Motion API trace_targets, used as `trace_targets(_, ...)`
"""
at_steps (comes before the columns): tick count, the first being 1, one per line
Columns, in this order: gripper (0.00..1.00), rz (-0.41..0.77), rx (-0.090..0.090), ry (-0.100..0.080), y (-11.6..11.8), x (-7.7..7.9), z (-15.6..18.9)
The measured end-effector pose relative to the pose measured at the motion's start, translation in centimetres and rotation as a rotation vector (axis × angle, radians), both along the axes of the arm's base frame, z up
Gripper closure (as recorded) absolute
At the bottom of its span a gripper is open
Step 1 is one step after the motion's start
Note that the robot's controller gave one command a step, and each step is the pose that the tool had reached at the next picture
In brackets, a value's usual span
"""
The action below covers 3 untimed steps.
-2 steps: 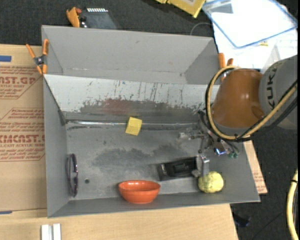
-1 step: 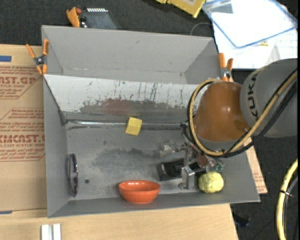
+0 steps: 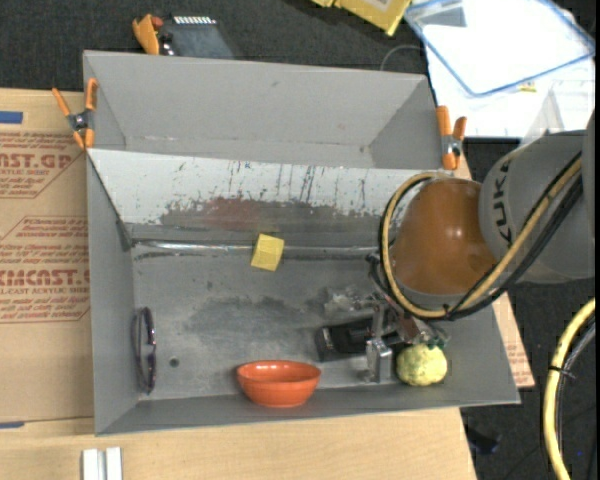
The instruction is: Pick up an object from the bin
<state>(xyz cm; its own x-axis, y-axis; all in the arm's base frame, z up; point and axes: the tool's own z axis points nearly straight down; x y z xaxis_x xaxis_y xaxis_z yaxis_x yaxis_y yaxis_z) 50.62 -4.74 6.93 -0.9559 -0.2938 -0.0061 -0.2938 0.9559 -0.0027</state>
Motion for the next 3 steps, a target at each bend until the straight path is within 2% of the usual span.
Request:
trace_targets(1, 1.00, -0.031, 0.005, 0.001, -1.2, 0.2, 0.1)
trace_targets(2, 1.00, -0.031, 0.004, 0.001, -1.2, 0.2, 0.1)
trace_targets(3, 1.00, -0.030, 0.005, 0.016, -1.2, -0.3, 3.0)
